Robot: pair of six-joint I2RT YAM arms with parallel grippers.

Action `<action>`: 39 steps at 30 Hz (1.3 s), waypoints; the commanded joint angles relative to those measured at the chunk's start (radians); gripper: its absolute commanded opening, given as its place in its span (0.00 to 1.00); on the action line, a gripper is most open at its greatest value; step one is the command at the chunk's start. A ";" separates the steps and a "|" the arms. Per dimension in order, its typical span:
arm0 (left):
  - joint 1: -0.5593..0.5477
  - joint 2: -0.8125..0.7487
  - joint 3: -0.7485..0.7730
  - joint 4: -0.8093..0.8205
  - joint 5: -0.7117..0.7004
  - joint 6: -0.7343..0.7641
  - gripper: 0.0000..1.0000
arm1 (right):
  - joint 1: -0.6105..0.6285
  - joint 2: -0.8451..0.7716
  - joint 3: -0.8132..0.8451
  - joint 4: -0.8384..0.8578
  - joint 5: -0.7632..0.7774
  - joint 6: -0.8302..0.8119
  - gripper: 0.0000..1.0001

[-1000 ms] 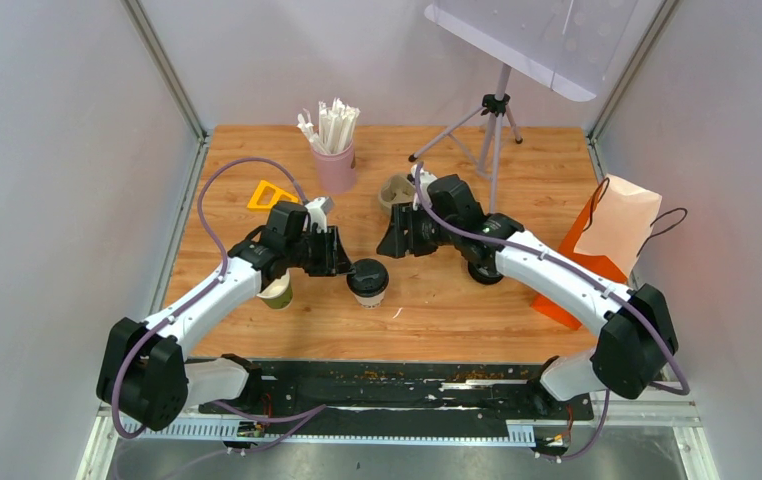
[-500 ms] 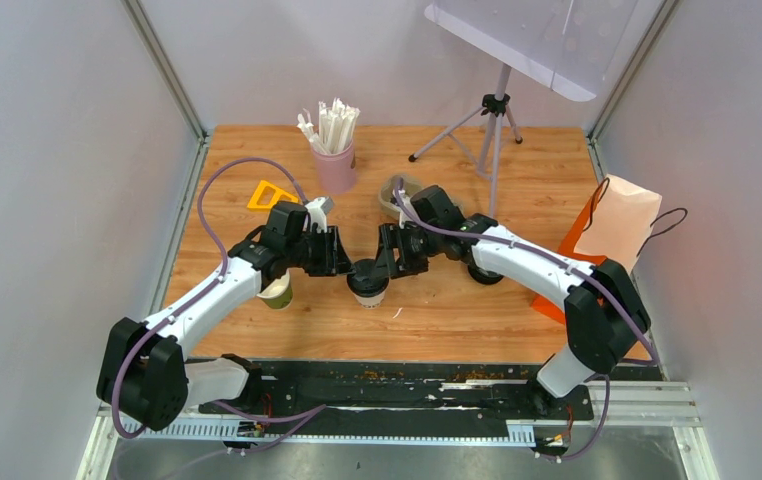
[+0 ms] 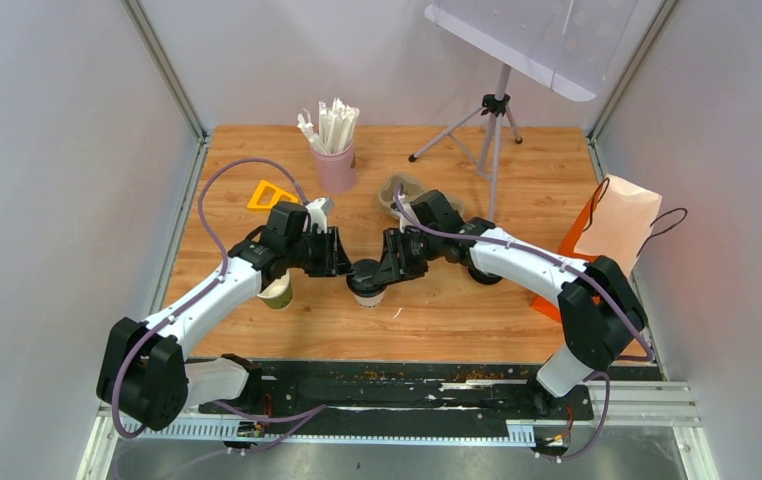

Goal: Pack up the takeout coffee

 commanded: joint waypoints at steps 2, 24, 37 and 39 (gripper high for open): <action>0.004 0.019 -0.019 -0.058 -0.035 0.023 0.43 | -0.002 0.034 -0.045 0.050 -0.004 0.004 0.39; 0.004 0.003 -0.022 -0.066 -0.010 -0.005 0.42 | -0.029 0.018 -0.223 0.161 0.001 -0.060 0.39; 0.004 -0.046 0.086 -0.120 -0.074 -0.026 0.56 | -0.029 -0.080 0.092 -0.085 0.038 -0.075 0.53; 0.005 -0.031 0.100 -0.126 -0.088 -0.017 0.56 | -0.023 -0.084 0.098 -0.062 0.014 -0.061 0.44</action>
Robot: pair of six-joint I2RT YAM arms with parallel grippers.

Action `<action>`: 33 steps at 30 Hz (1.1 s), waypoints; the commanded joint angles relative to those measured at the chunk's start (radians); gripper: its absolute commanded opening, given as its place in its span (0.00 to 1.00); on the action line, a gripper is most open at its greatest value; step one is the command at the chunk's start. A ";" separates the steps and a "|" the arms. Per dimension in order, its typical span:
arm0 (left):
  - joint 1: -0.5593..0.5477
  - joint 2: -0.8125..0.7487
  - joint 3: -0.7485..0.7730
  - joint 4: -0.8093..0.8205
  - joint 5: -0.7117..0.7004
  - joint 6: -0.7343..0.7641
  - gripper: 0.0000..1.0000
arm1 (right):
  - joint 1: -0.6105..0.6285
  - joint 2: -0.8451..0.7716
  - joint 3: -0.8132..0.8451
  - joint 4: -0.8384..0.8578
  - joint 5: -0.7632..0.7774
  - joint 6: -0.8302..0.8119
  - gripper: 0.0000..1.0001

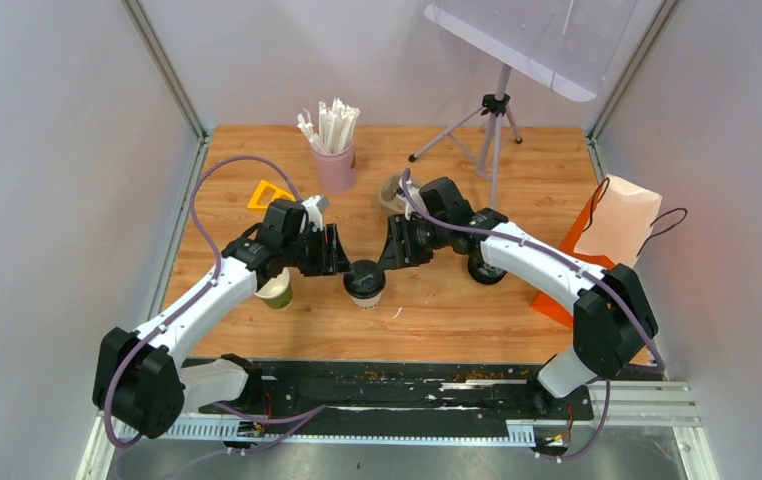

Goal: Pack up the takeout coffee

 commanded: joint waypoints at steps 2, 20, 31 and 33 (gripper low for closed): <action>0.005 0.026 0.078 -0.026 -0.064 0.029 0.55 | 0.023 -0.035 0.050 0.000 -0.029 0.014 0.33; 0.005 0.116 0.005 0.009 -0.048 0.057 0.32 | 0.047 0.102 -0.041 0.151 0.001 0.066 0.21; 0.006 0.060 0.254 -0.142 -0.088 0.078 0.50 | 0.047 0.028 0.074 0.035 0.011 0.018 0.31; 0.006 0.071 0.353 -0.201 -0.110 0.095 0.57 | 0.047 0.015 0.091 0.009 0.015 0.015 0.34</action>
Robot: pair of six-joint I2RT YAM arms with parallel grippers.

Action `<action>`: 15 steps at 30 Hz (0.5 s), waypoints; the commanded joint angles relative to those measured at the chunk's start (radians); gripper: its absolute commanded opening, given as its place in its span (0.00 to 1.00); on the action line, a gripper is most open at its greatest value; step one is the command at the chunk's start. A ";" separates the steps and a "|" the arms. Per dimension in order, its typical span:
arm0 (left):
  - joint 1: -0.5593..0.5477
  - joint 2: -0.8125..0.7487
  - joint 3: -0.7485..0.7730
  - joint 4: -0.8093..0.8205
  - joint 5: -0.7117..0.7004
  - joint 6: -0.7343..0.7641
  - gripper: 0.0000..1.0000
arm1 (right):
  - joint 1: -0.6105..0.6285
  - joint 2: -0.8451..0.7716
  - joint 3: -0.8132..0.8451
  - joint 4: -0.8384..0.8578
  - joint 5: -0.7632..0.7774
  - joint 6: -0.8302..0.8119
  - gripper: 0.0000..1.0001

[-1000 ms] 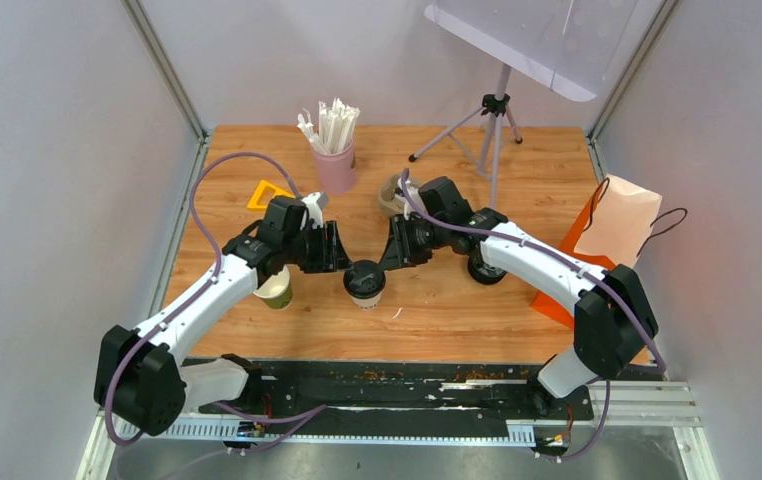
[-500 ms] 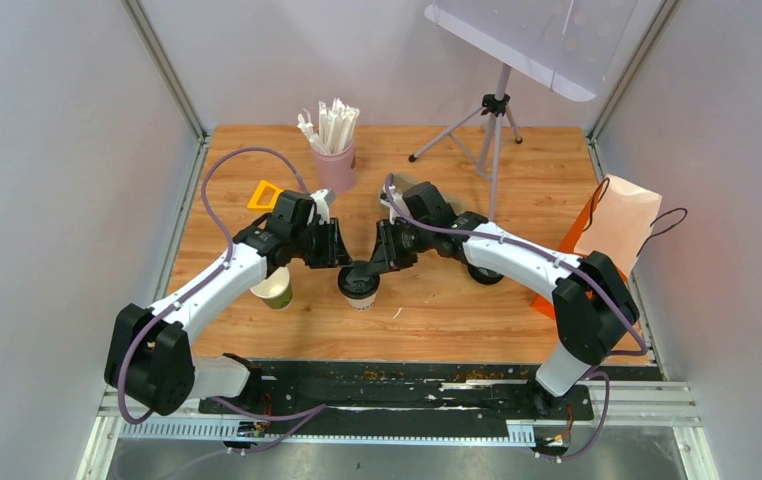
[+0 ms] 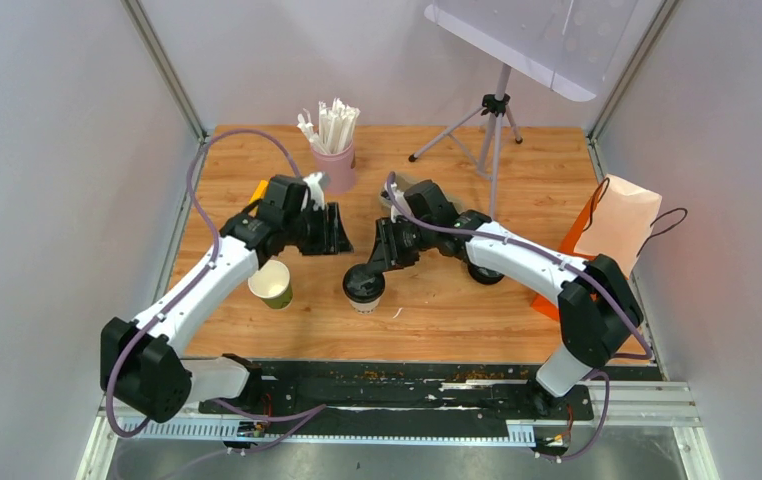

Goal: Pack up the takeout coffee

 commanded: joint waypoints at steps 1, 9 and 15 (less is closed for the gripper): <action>0.002 -0.003 0.229 -0.114 -0.070 0.060 0.60 | 0.002 -0.062 0.070 -0.075 0.032 -0.034 0.37; 0.013 -0.051 0.362 -0.296 -0.300 0.162 0.82 | 0.096 -0.050 0.177 -0.266 0.273 -0.115 0.80; 0.015 -0.168 0.321 -0.394 -0.530 0.162 1.00 | 0.199 -0.018 0.262 -0.372 0.517 -0.143 0.98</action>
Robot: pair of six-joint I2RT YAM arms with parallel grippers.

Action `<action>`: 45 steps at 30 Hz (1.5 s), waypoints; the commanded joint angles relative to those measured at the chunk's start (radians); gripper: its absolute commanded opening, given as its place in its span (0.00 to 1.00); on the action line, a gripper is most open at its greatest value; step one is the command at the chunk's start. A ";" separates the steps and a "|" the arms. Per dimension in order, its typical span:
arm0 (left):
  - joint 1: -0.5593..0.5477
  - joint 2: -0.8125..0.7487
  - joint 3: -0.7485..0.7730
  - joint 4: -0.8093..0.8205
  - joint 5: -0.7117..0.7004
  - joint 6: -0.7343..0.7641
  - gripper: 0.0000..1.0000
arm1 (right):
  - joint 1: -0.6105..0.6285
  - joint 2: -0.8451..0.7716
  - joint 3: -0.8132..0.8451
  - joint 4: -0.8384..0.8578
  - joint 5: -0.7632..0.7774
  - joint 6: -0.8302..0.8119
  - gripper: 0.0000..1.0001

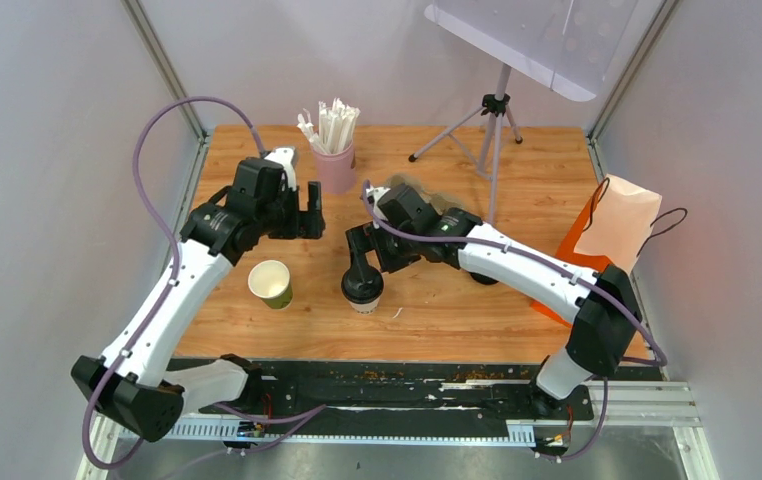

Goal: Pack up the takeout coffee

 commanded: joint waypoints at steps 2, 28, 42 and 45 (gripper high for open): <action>0.006 -0.172 -0.031 -0.122 -0.297 0.026 1.00 | 0.084 0.039 0.117 -0.147 0.308 -0.057 0.98; 0.007 -0.742 -0.292 0.032 -0.451 0.071 1.00 | 0.197 0.219 0.371 -0.277 0.396 -0.106 0.97; 0.006 -0.854 -0.368 0.051 -0.474 0.095 1.00 | 0.205 0.303 0.329 -0.258 0.396 -0.110 0.93; 0.006 -0.853 -0.375 0.055 -0.476 0.099 1.00 | 0.210 0.331 0.320 -0.268 0.414 -0.105 0.87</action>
